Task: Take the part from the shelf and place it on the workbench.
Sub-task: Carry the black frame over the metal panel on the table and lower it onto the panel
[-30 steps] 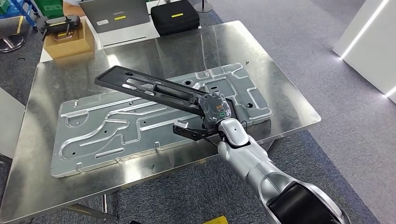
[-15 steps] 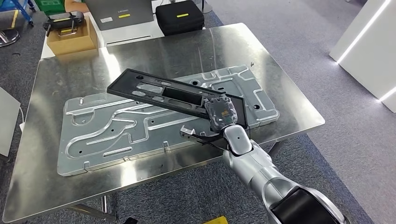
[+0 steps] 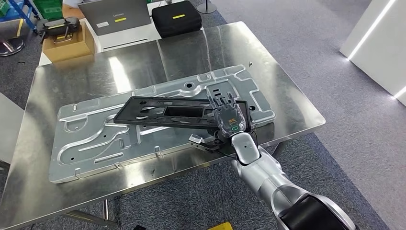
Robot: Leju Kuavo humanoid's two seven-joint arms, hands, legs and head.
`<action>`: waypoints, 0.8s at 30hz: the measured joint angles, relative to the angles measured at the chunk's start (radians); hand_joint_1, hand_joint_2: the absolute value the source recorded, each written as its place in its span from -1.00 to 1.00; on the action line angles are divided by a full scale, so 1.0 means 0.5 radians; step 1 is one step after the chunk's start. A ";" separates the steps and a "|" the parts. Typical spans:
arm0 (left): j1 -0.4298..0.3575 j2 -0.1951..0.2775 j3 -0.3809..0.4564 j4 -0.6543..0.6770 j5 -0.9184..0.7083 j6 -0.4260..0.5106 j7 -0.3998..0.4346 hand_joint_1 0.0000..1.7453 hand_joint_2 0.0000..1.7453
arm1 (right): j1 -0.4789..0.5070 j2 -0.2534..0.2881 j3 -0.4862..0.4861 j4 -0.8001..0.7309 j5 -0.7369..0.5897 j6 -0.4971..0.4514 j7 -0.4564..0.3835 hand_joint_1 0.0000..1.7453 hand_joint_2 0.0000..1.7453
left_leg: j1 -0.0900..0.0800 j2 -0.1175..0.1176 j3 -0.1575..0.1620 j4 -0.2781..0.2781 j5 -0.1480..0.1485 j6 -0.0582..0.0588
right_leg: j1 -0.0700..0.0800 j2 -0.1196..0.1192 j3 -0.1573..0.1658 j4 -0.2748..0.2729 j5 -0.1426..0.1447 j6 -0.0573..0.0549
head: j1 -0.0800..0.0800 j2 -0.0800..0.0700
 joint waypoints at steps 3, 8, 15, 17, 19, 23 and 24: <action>0.003 0.002 0.010 0.000 0.000 -0.001 0.002 -1.00 -1.00 | 0.004 0.000 0.000 0.002 -0.013 0.009 -0.015 -1.00 -1.00 | -0.008 0.000 0.149 -0.307 0.172 0.031 | 0.007 0.005 0.007 0.002 -0.002 0.000 | 0.000 0.000; 0.004 0.005 0.027 0.000 0.000 0.002 0.002 -1.00 -1.00 | 0.001 -0.001 0.000 0.000 -0.015 0.037 -0.024 -1.00 -1.00 | -0.030 -0.001 0.277 -0.577 0.250 0.072 | 0.011 0.005 0.005 -0.004 0.006 0.043 | 0.000 0.000; 0.007 0.004 0.035 0.000 -0.002 0.006 0.000 -1.00 -1.00 | 0.005 -0.026 0.000 0.000 -0.010 0.047 -0.031 -1.00 -1.00 | -0.017 0.007 0.294 -0.621 0.280 0.115 | -0.008 0.003 -0.224 0.491 -0.235 0.102 | 0.006 0.000; 0.010 0.004 0.040 0.000 0.000 0.008 0.000 -1.00 -1.00 | 0.011 -0.034 0.000 0.001 -0.009 0.054 -0.032 -1.00 -1.00 | -0.016 0.006 0.294 -0.614 0.276 0.110 | -0.018 0.002 -0.178 0.406 -0.157 0.107 | 0.006 0.000; 0.012 0.004 0.044 0.000 0.001 0.008 0.002 -1.00 -1.00 | 0.007 -0.036 -0.001 0.001 -0.011 0.064 -0.034 -1.00 -1.00 | -0.018 0.005 0.289 -0.594 0.269 0.097 | -0.019 0.001 -0.046 0.152 -0.046 0.100 | 0.006 0.000; 0.013 0.004 0.057 0.000 0.001 0.006 0.006 -1.00 -1.00 | 0.006 -0.039 -0.003 0.000 -0.011 0.073 -0.037 -1.00 -1.00 | -0.022 0.003 0.267 -0.571 0.271 0.059 | -0.004 0.005 0.018 0.004 -0.006 0.060 | 0.005 0.000; 0.015 0.004 0.060 0.000 0.001 0.005 0.006 -1.00 -1.00 | 0.007 -0.039 -0.003 0.000 -0.011 0.073 -0.037 -1.00 -1.00 | -0.018 0.004 0.263 -0.566 0.263 0.049 | -0.006 0.003 0.016 -0.002 0.002 0.046 | 0.005 0.000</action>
